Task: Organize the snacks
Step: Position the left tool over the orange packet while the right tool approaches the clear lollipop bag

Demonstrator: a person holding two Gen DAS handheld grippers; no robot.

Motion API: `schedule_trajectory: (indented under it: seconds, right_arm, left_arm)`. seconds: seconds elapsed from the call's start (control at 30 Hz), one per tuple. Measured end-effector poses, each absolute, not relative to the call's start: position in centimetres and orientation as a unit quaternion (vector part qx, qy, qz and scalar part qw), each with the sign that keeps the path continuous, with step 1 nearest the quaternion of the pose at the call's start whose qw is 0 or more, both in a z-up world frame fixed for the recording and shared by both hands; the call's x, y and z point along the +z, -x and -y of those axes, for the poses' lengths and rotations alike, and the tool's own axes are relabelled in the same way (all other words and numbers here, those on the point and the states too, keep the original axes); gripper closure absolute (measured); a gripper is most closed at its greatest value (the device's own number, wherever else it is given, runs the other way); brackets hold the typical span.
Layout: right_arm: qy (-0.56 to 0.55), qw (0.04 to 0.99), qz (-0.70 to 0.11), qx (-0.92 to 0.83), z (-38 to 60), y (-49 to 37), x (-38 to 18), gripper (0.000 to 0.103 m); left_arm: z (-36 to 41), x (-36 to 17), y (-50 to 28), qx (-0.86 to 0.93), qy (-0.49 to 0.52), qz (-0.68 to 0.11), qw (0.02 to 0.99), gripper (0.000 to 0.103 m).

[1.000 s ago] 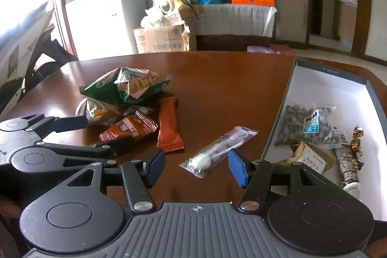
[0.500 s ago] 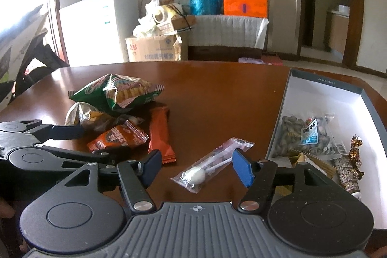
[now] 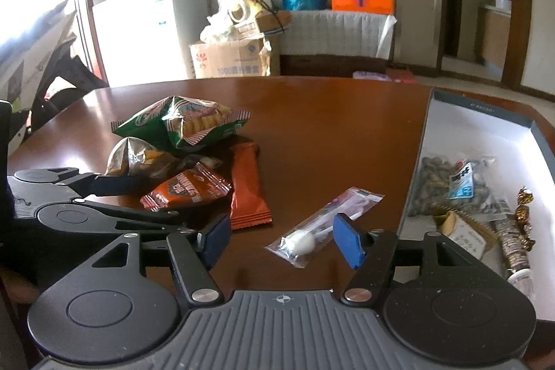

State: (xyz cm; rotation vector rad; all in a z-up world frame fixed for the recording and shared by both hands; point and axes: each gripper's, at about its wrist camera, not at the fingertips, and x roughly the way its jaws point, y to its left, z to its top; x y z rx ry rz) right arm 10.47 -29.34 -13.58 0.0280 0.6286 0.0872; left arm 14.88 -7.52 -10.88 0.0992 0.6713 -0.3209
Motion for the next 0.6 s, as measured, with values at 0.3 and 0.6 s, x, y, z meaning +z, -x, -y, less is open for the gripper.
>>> schedule_trajectory:
  seconds: [0.3,0.6]
  right_arm:
    - [-0.010,0.950,-0.312,-0.030,28.1,-11.5,-14.4,0.038]
    - [0.059,0.937,-0.342,-0.045,29.1,-11.8,-15.0,0.042]
  left_arm:
    - [6.5,-11.1,-15.8,-0.142,-0.046,-0.330,0.932,0.017]
    - [6.2,-11.3,-15.9,-0.159,-0.049,-0.327,0.930,0.017]
